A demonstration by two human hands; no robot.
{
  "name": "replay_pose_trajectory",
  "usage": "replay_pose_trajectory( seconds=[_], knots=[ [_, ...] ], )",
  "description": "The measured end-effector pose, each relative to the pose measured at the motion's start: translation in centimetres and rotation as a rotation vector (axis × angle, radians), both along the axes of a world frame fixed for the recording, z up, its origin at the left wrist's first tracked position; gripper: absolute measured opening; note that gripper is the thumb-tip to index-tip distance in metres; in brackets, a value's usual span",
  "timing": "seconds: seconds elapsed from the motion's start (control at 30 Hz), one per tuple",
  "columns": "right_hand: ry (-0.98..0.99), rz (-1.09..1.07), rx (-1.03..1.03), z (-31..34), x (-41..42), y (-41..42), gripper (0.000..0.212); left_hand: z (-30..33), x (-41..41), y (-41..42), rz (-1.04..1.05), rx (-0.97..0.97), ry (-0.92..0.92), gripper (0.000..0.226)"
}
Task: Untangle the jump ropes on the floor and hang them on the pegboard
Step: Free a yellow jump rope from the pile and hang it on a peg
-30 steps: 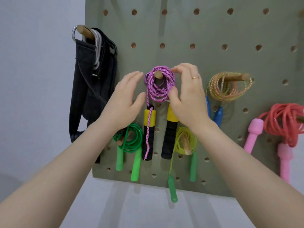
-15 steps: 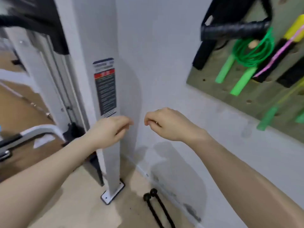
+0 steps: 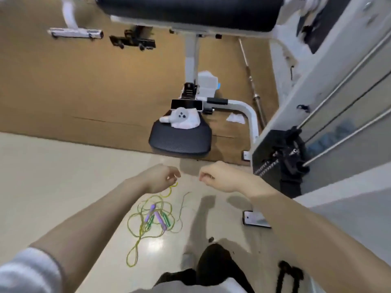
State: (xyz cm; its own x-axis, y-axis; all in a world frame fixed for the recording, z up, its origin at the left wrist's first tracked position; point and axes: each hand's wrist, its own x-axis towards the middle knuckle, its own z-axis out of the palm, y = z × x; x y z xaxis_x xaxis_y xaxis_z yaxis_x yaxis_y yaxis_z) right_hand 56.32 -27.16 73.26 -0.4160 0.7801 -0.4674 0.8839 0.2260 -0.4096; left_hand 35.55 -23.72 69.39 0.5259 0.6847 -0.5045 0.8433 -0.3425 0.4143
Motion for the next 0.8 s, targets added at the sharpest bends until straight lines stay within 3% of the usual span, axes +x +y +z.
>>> replay_pose_trajectory(
  seconds=[0.2, 0.5, 0.7, 0.8],
  knots=[
    [0.064, 0.127, -0.078, -2.8, -6.5, 6.8, 0.024, -0.1, -6.5, 2.4, 0.245, -0.051, -0.048, 0.029],
    [0.02, 0.126, -0.092, -3.6, -8.9, 16.5, 0.022, 0.9, -12.4, 12.5, 0.482, -0.036, -0.089, 0.027],
    [0.026, 0.056, -0.146, -4.8, -15.0, 21.6, 0.018, 0.6, -18.0, 20.0, 0.403, -0.036, -0.123, 0.02],
    [0.024, -0.03, -0.128, -7.0, -19.4, 24.4, 0.029, -1.5, -21.8, 24.7, 0.302, 0.001, -0.087, 0.017]
  ],
)
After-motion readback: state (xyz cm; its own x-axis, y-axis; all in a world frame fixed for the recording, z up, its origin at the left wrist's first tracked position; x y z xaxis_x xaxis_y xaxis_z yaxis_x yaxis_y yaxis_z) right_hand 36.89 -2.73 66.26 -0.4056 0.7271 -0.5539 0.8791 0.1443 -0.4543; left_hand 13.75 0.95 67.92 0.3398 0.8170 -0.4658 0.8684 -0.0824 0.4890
